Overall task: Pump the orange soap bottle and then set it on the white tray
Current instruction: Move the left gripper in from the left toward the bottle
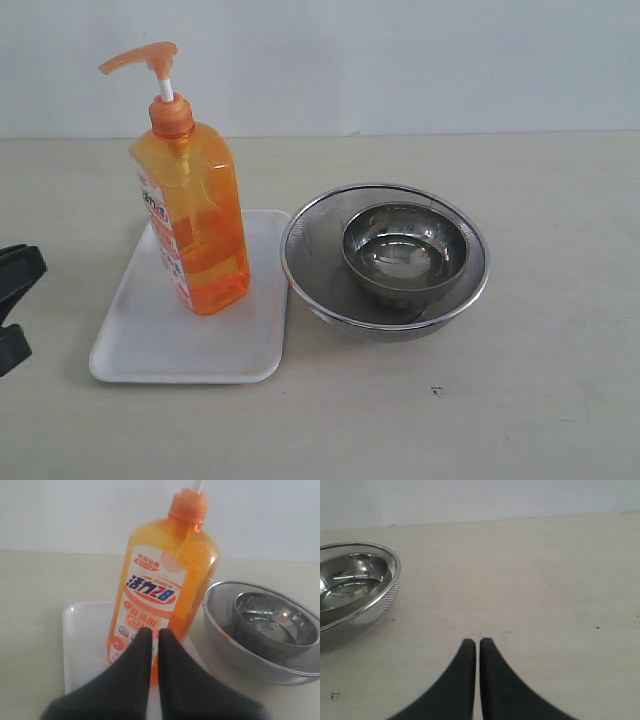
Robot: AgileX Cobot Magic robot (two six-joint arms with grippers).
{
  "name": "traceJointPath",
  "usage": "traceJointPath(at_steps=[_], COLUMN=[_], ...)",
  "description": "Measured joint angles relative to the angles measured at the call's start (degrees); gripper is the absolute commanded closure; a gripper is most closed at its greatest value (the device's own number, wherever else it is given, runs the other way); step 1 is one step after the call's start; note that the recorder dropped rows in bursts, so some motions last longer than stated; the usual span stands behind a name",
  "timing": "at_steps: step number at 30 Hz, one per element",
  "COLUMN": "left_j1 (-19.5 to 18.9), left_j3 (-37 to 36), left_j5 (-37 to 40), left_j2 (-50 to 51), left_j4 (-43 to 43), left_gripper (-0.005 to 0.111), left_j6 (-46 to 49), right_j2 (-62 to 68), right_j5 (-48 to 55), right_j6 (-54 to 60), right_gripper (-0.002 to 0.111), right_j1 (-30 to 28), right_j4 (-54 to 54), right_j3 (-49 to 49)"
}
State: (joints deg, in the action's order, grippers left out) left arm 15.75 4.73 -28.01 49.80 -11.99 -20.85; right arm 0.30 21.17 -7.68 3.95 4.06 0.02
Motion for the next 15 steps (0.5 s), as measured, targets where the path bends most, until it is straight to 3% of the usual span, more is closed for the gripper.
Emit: traceJointPath(at_steps=[7, 15], left_j1=[0.00, 0.00], left_j3=[2.05, 3.64], left_j5=[-8.72, -14.66], left_j2=[12.73, 18.62], left_j4=[-2.37, -6.02], left_gripper=[0.102, 0.102], left_j6=[0.00, 0.00], right_j2=[0.00, 0.00], right_j5=[0.00, 0.00], right_j6=[0.00, 0.00], right_gripper=[0.108, 0.108], right_j1=[0.00, 0.00], right_j4=[0.00, 0.00], right_j3=[0.00, 0.00])
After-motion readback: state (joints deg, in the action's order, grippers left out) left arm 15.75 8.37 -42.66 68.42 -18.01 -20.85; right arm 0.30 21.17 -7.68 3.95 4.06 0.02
